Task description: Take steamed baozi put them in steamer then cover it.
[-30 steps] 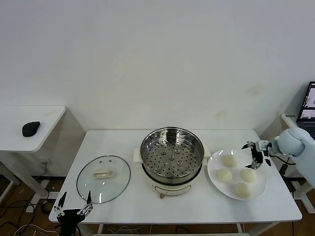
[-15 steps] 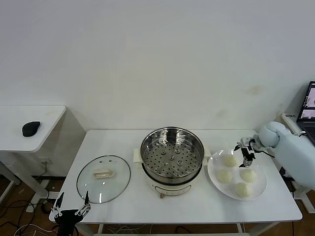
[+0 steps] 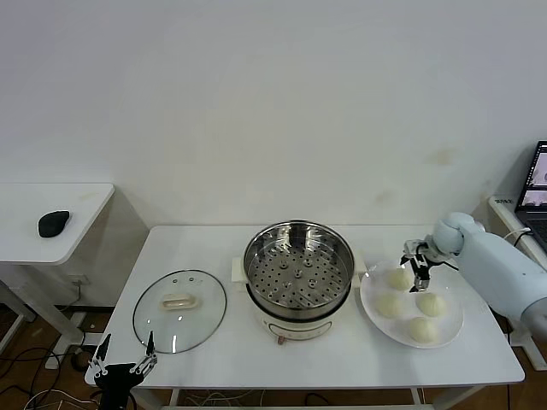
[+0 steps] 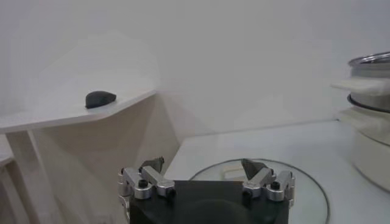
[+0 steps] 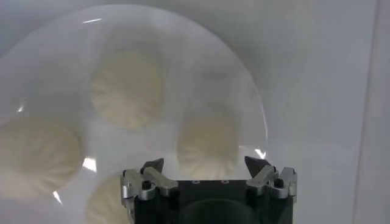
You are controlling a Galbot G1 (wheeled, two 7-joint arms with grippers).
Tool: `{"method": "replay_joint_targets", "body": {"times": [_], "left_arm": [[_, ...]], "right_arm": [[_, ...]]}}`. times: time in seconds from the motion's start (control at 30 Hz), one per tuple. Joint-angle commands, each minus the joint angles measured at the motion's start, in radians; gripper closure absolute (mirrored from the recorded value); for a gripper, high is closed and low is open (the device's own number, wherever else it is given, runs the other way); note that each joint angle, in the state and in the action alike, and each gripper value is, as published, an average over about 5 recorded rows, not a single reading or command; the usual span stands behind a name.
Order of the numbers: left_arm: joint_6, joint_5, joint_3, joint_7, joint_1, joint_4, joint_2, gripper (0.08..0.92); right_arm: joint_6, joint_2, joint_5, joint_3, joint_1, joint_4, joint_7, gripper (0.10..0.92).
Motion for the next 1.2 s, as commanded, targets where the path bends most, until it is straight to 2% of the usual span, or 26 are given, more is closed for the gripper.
{"method": "replay_joint_targets", "body": {"times": [0.03,0.5,0.77,0.97,1.2], "left_arm": [[0.000,0.000,0.000,0.000,-0.002,0.002,0.001,0.177],[-0.005,-0.003,0.003,0.001,-0.008,0.008,-0.002,0.177],[-0.004,-0.011,0.007,0.002,-0.006,0.002,-0.001,0.177],[-0.004,-0.014,0.006,0.002,0.000,-0.006,0.005,0.177],[0.000,-0.058,0.012,0.008,0.004,-0.020,0.017,0.177]], "right_arm": [[0.001,0.034,-0.021,-0.012,0.010,-0.041,0.002,0.209],[0.002,0.054,-0.048,0.012,-0.006,-0.065,0.017,0.404],[0.006,0.026,-0.033,0.018,-0.002,-0.025,0.020,0.433],[-0.006,-0.068,0.063,-0.018,0.051,0.099,0.007,0.437],[-0.044,-0.242,0.259,-0.139,0.257,0.325,-0.022,0.432]]}}
